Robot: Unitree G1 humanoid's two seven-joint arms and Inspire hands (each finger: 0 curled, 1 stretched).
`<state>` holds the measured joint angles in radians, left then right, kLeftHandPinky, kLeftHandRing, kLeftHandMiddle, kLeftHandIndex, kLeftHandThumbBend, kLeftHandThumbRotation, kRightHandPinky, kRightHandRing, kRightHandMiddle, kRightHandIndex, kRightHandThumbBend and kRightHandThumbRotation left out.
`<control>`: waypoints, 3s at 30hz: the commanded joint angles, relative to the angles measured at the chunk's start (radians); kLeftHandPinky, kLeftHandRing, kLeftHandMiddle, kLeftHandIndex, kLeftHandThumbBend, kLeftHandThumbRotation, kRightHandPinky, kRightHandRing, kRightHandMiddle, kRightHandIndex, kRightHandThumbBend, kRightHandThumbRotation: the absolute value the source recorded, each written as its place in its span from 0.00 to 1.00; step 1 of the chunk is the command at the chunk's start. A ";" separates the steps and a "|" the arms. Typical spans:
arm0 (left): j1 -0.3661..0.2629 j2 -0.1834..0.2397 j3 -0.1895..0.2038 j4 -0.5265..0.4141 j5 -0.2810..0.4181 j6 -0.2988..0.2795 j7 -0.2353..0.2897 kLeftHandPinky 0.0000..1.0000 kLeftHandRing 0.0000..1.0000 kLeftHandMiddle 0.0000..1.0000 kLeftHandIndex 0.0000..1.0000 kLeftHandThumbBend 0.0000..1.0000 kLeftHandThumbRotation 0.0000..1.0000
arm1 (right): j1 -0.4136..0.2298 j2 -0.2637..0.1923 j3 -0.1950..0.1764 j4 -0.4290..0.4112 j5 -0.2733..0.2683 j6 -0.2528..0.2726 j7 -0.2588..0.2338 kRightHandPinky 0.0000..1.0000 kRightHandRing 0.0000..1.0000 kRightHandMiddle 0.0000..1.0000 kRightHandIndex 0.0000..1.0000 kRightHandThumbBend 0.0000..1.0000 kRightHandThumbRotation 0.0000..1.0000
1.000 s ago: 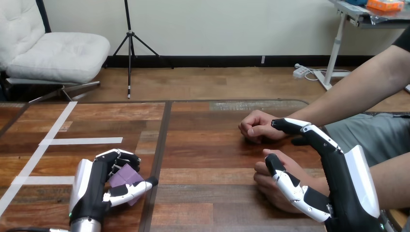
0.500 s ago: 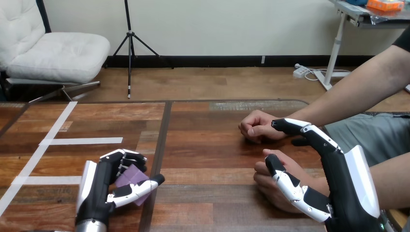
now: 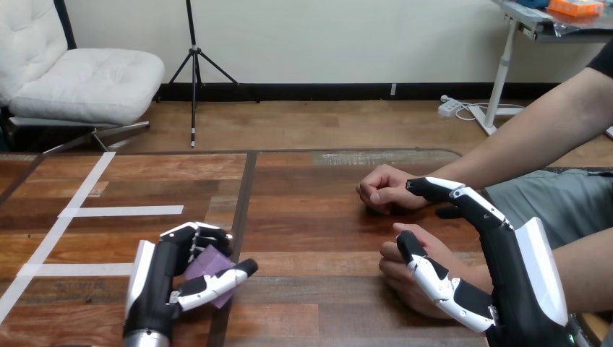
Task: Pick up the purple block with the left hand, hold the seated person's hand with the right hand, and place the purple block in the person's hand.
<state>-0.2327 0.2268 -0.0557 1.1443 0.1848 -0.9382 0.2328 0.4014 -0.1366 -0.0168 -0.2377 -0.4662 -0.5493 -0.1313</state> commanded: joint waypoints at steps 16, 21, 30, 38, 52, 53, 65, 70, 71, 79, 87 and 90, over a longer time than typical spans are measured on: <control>-0.007 -0.043 0.017 -0.074 -0.013 -0.038 -0.022 0.37 0.43 0.49 0.50 0.87 0.20 | -0.051 -0.013 -0.010 -0.039 0.017 -0.002 -0.012 0.70 0.77 0.76 0.74 0.44 0.37; -0.004 -0.051 0.019 -0.079 -0.017 -0.038 -0.028 0.36 0.43 0.49 0.49 0.88 0.20 | -0.050 -0.013 -0.013 -0.039 0.012 0.001 -0.015 0.70 0.77 0.76 0.74 0.45 0.37; -0.002 -0.061 0.022 -0.083 -0.016 -0.040 -0.036 0.36 0.42 0.49 0.49 0.89 0.21 | -0.049 -0.017 -0.017 -0.045 0.012 0.007 -0.015 0.70 0.77 0.76 0.74 0.46 0.37; -0.002 -0.067 0.027 -0.085 -0.016 -0.046 -0.043 0.35 0.42 0.49 0.49 0.89 0.21 | -0.044 -0.020 -0.027 -0.065 -0.002 0.036 -0.015 0.70 0.77 0.76 0.75 0.50 0.35; 0.009 -0.075 0.036 -0.109 -0.032 -0.063 -0.073 0.35 0.42 0.49 0.49 0.88 0.19 | -0.037 -0.066 -0.055 -0.130 -0.056 0.127 0.032 0.69 0.78 0.80 0.78 0.58 0.26; 0.011 -0.077 0.037 -0.113 -0.036 -0.067 -0.078 0.35 0.42 0.49 0.49 0.88 0.19 | -0.035 -0.071 -0.059 -0.139 -0.064 0.142 0.041 0.69 0.78 0.80 0.78 0.58 0.26; 0.031 -0.096 0.048 -0.148 -0.074 -0.097 -0.133 0.36 0.43 0.49 0.49 0.87 0.16 | -0.026 -0.135 -0.080 -0.214 -0.101 0.254 0.142 0.71 0.80 0.83 0.82 0.62 0.22; 0.038 -0.100 0.049 -0.162 -0.076 -0.105 -0.140 0.36 0.43 0.49 0.50 0.87 0.15 | -0.032 -0.165 -0.089 -0.236 -0.134 0.302 0.184 0.75 0.82 0.85 0.84 0.65 0.19; 0.040 -0.101 0.049 -0.166 -0.077 -0.105 -0.142 0.36 0.43 0.49 0.50 0.87 0.15 | -0.036 -0.174 -0.092 -0.240 -0.149 0.315 0.194 0.76 0.82 0.85 0.84 0.65 0.19; 0.053 -0.111 0.051 -0.190 -0.084 -0.107 -0.158 0.36 0.43 0.49 0.50 0.86 0.15 | -0.059 -0.230 -0.096 -0.260 -0.219 0.401 0.267 0.80 0.83 0.85 0.85 0.72 0.15; 0.064 -0.115 0.052 -0.210 -0.078 -0.106 -0.161 0.37 0.44 0.50 0.50 0.85 0.15 | -0.089 -0.287 -0.094 -0.262 -0.272 0.476 0.347 0.81 0.82 0.85 0.83 0.76 0.13; 0.068 -0.117 0.052 -0.218 -0.079 -0.102 -0.162 0.37 0.44 0.50 0.50 0.85 0.14 | -0.102 -0.309 -0.090 -0.261 -0.291 0.503 0.380 0.81 0.82 0.84 0.83 0.77 0.13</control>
<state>-0.1337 0.1152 -0.0167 0.9902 0.1211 -1.0170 0.0726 0.3824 -0.3984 -0.0903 -0.4505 -0.7322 -0.0782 0.2130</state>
